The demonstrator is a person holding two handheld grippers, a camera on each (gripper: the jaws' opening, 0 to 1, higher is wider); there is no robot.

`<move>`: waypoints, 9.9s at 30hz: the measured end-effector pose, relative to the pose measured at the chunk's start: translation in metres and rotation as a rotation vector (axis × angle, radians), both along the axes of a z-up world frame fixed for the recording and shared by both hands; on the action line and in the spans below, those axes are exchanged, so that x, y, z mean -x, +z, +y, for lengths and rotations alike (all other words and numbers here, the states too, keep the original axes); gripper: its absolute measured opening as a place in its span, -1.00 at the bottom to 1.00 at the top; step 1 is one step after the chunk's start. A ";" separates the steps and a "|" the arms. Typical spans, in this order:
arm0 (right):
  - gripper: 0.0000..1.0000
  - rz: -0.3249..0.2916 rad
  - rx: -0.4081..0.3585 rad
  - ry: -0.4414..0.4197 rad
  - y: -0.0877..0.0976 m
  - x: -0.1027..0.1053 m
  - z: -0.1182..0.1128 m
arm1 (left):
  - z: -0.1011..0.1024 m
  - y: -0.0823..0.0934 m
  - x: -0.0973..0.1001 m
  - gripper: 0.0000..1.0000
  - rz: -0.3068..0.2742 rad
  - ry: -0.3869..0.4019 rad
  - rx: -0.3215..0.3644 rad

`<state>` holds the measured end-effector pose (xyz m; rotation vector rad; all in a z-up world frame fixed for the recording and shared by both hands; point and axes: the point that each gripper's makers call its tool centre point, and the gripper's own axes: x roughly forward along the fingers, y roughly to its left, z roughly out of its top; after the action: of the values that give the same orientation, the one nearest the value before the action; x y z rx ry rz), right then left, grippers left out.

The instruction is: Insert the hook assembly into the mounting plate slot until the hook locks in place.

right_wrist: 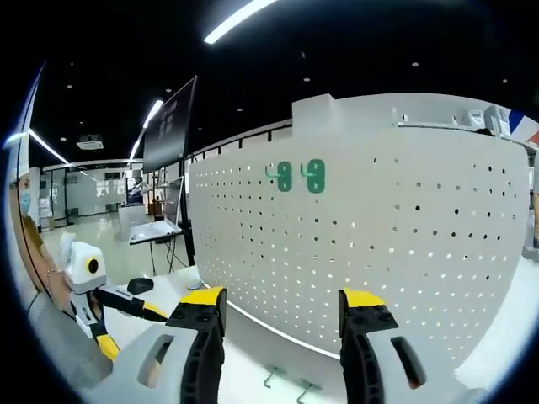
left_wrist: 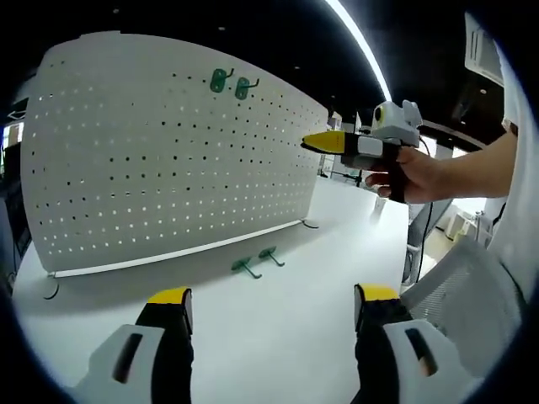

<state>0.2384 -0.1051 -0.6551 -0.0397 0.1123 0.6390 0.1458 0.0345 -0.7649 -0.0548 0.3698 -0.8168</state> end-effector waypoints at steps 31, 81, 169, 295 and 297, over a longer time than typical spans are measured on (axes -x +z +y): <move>0.09 0.119 0.050 -0.009 -0.053 0.045 -0.030 | -0.001 -0.002 0.001 0.60 0.000 -0.007 -0.016; 0.18 0.323 0.115 -0.024 -0.117 0.085 -0.055 | 0.004 -0.010 0.000 0.62 0.062 -0.017 -0.084; 0.19 0.350 0.126 0.002 -0.119 0.096 -0.050 | -0.077 -0.078 -0.109 0.62 0.071 -0.746 -0.683; 0.16 0.319 0.046 -0.064 -0.104 0.089 -0.063 | -0.114 -0.032 -0.143 -0.95 -0.103 -0.565 -0.461; 0.16 0.317 0.042 -0.065 -0.102 0.089 -0.062 | -0.114 -0.028 -0.144 -0.95 -0.120 -0.557 -0.450</move>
<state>0.1497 -0.1673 -0.7575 0.0251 0.4317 0.5744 0.2893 -0.0792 -0.7924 0.5362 0.4548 -1.2597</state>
